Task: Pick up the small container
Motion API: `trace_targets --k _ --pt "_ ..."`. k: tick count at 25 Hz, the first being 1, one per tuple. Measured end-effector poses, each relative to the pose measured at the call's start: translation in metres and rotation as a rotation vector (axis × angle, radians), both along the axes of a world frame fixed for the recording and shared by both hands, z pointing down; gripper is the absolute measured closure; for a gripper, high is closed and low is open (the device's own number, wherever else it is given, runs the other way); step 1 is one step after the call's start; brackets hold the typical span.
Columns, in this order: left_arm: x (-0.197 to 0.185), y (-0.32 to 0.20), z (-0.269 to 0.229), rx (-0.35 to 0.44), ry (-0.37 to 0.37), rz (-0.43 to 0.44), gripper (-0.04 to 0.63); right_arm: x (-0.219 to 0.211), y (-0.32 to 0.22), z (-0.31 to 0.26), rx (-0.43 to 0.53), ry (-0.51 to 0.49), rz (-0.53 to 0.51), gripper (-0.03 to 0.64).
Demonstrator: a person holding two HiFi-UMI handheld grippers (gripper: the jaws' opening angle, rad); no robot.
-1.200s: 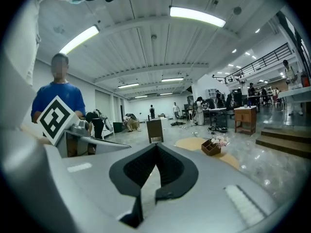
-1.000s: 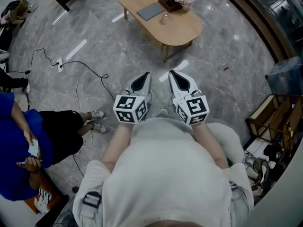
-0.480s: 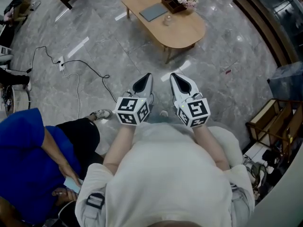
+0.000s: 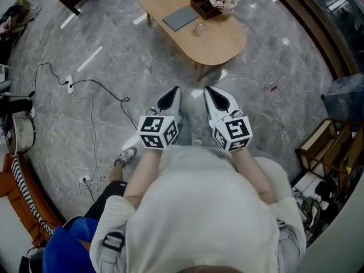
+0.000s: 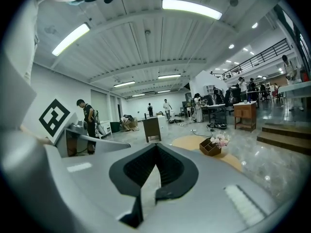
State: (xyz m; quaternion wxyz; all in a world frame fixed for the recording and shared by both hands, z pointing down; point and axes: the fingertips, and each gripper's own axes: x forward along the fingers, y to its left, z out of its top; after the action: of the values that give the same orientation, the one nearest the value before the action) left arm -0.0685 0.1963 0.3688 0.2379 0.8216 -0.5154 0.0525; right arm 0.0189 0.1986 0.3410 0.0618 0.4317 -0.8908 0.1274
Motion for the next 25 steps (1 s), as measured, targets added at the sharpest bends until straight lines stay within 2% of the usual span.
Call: trace_targets --k 13,25 --pt "-0.032 -0.146 0.014 -0.054 -0.004 0.090 0.594 -0.027 -0.149 0.005 -0.034 0.020 0.096 0.615" --pt "-0.044 -0.274 0.031 -0.086 -0.021 0.235 0.594 -0.049 -0.276 0.015 -0.055 0.054 0.203 0.615"
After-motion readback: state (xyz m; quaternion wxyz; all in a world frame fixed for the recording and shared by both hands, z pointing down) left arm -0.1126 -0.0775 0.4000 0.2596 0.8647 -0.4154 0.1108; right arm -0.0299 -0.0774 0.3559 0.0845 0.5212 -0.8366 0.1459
